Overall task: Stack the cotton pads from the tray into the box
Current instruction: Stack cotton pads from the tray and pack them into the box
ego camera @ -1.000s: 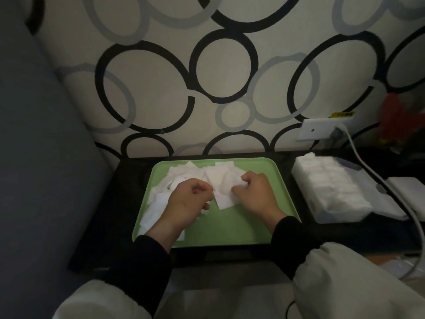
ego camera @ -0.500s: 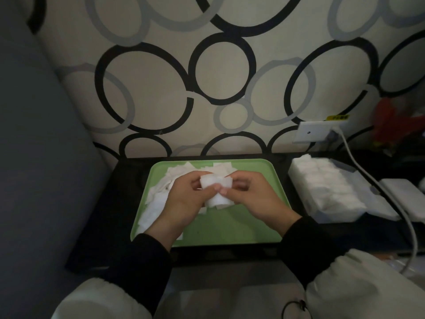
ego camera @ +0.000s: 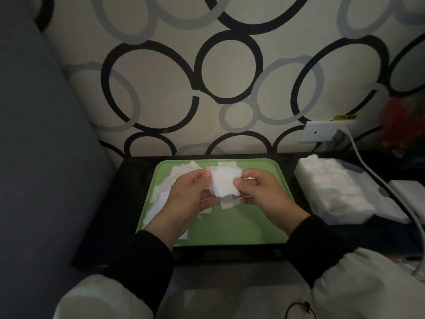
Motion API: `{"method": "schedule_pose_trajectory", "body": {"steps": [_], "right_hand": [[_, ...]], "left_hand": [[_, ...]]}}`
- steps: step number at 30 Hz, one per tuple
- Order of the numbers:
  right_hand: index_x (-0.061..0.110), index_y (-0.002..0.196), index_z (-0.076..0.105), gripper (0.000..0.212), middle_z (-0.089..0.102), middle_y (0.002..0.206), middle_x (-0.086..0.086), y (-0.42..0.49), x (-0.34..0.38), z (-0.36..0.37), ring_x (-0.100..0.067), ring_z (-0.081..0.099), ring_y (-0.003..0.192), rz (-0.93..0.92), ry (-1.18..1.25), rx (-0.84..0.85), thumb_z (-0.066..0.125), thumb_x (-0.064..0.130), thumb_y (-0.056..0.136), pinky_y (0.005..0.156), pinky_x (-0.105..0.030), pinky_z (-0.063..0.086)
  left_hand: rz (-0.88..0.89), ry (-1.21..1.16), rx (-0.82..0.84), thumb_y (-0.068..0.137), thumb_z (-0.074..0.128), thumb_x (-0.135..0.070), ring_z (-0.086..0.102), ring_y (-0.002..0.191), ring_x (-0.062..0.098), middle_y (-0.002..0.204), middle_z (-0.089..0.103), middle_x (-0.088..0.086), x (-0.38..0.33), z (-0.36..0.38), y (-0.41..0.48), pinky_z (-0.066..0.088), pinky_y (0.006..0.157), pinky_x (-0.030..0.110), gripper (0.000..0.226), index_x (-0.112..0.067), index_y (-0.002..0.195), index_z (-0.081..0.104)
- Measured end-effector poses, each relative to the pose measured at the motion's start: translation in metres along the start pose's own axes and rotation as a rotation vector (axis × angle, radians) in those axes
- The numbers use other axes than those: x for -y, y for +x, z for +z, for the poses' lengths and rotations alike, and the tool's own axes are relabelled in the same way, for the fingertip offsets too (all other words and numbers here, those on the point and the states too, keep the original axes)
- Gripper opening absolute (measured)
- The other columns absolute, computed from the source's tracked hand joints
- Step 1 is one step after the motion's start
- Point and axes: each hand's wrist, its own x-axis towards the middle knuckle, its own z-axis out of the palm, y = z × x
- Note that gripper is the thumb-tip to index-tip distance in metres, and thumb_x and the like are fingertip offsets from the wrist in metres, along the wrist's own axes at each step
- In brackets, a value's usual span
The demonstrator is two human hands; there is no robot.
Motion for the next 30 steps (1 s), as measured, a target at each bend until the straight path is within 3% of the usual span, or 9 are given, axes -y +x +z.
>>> {"method": "schedule_pose_trajectory", "body": {"steps": [5, 10, 18, 23, 27, 30], "right_hand": [[-0.003, 0.101, 0.062, 0.015, 0.073, 0.085, -0.011, -0.004, 0.003, 0.003, -0.024, 0.072, 0.076, 0.029, 0.010, 0.051, 0.060, 0.011, 0.097, 0.077, -0.040, 0.057], [0.008, 0.093, 0.062, 0.008, 0.072, 0.083, -0.006, -0.005, 0.005, 0.005, -0.020, 0.072, 0.075, 0.054, 0.066, 0.012, 0.059, 0.014, 0.097, 0.070, -0.033, 0.057], [0.015, 0.085, 0.060, 0.011, 0.068, 0.087, -0.007, -0.002, 0.007, 0.006, -0.018, 0.065, 0.070, 0.125, 0.228, -0.029, 0.062, 0.015, 0.095, 0.067, -0.031, 0.051], [0.006, 0.099, 0.063, 0.010, 0.069, 0.090, -0.009, -0.004, 0.007, 0.006, -0.019, 0.068, 0.072, 0.105, 0.143, -0.024, 0.062, 0.016, 0.096, 0.066, -0.031, 0.054], [0.007, 0.100, 0.062, 0.010, 0.069, 0.091, -0.010, -0.006, 0.007, 0.006, -0.020, 0.067, 0.076, 0.097, 0.097, -0.003, 0.065, 0.014, 0.094, 0.068, -0.032, 0.054], [0.006, 0.102, 0.064, 0.012, 0.070, 0.089, -0.010, -0.007, 0.007, 0.006, -0.020, 0.067, 0.078, 0.093, 0.097, 0.010, 0.066, 0.010, 0.092, 0.069, -0.031, 0.054]], "left_hand": [[-0.017, -0.009, 0.015, 0.101, 0.052, -0.007, 0.074, 0.074, 0.012, 0.086, 0.078, 0.000, 0.000, -0.002, -0.001, 0.058, 0.061, 0.023, 0.019, -0.016, 0.106, 0.068], [-0.017, -0.008, -0.021, 0.099, 0.054, -0.003, 0.073, 0.066, 0.010, 0.078, 0.077, 0.000, -0.001, -0.002, -0.002, 0.057, 0.057, 0.021, 0.018, -0.014, 0.101, 0.068], [-0.079, -0.109, -0.061, 0.098, 0.055, -0.001, 0.074, 0.068, 0.018, 0.096, 0.074, 0.013, 0.004, 0.003, 0.001, 0.059, 0.057, 0.026, 0.019, -0.008, 0.113, 0.064], [-0.048, -0.097, -0.086, 0.092, 0.062, 0.004, 0.067, 0.053, 0.008, 0.071, 0.069, 0.005, 0.004, 0.008, 0.001, 0.055, 0.052, 0.021, 0.034, -0.013, 0.121, 0.057], [-0.045, -0.087, -0.077, 0.089, 0.066, 0.002, 0.071, 0.069, 0.017, 0.088, 0.075, 0.011, 0.008, 0.009, 0.002, 0.058, 0.060, 0.026, 0.035, -0.013, 0.121, 0.060], [-0.037, -0.060, -0.079, 0.088, 0.067, 0.002, 0.072, 0.074, 0.020, 0.088, 0.076, 0.009, 0.010, 0.011, 0.003, 0.060, 0.066, 0.030, 0.031, -0.011, 0.115, 0.064]]}}
